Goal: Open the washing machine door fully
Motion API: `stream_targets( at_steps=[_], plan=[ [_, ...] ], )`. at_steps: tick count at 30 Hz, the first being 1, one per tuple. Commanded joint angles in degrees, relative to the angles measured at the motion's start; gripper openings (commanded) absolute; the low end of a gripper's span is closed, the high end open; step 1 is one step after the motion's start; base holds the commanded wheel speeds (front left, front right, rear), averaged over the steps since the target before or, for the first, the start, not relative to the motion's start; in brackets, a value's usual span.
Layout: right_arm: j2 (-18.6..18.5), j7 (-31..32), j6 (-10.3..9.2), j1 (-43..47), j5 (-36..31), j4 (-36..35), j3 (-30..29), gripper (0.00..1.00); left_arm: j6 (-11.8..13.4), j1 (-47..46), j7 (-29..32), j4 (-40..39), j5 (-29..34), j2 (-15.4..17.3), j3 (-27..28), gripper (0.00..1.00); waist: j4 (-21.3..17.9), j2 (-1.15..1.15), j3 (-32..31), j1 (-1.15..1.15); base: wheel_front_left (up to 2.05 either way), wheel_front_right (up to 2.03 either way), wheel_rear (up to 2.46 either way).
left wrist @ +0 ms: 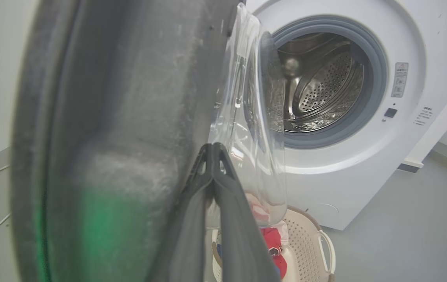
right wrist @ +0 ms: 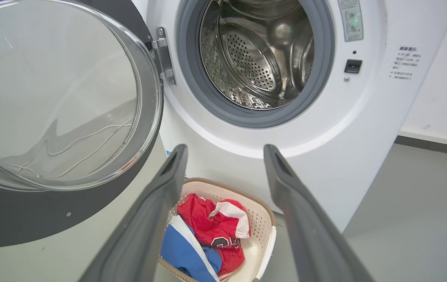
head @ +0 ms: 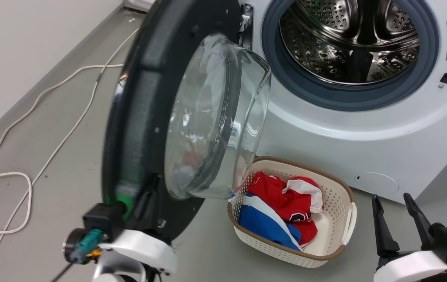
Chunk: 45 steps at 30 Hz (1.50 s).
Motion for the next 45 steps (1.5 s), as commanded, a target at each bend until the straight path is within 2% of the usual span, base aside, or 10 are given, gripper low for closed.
stream_targets(
  at_steps=[1, 12, 16, 23, 34, 38, 45],
  plan=[
    [0.09, 0.04, -0.01, -0.8, 0.02, -0.16, -0.01, 1.0, 0.13, -1.17, -0.37, 0.67, -0.69, 1.04, 1.58, 0.0, 0.22, 0.0, 0.48, 0.0, 0.0, 0.0, 0.0],
    [0.1, 0.97, -0.01, -2.58, -0.97, -1.08, -0.15, 1.0, -1.93, -6.79, -1.65, 9.23, -7.23, 6.62, 11.78, 0.0, -0.17, 0.0, 4.05, 0.0, 0.0, 0.0, 0.0],
    [0.09, 1.53, -0.01, -3.55, -1.67, -1.7, -0.17, 1.0, -3.44, -9.96, -3.41, 13.23, -10.11, 7.98, 15.35, 0.0, -0.53, 0.0, 6.14, 0.0, 0.0, 0.0, 0.0],
    [-0.56, 1.92, -0.01, -5.22, -2.06, -2.08, -0.28, 1.0, -6.81, -15.74, -6.06, 20.07, -12.73, 12.23, 19.75, 0.0, -0.85, 0.0, 8.91, 0.0, 0.0, 0.0, 0.0],
    [-1.35, 2.08, -0.01, -6.44, -1.67, -1.99, -0.66, 1.0, -12.11, -23.58, -7.59, 30.28, -13.07, 16.74, 20.07, 0.0, -1.51, 0.0, 11.51, 0.0, 0.0, 0.0, 0.0],
    [-1.38, 2.01, -0.01, -6.83, -1.8, -1.86, -0.44, 1.0, -12.68, -25.49, -8.52, 33.19, -12.27, 17.36, 19.38, 0.0, -1.69, 0.0, 11.65, 0.0, 0.0, 0.0, 0.0],
    [-0.87, 1.43, -0.01, -5.54, -1.53, -0.74, -0.51, 1.0, -12.81, -23.68, -9.99, 35.27, -11.54, 15.91, 19.14, 0.0, -1.68, 0.0, 9.33, 0.0, 0.0, 0.0, 0.0]
  ],
)
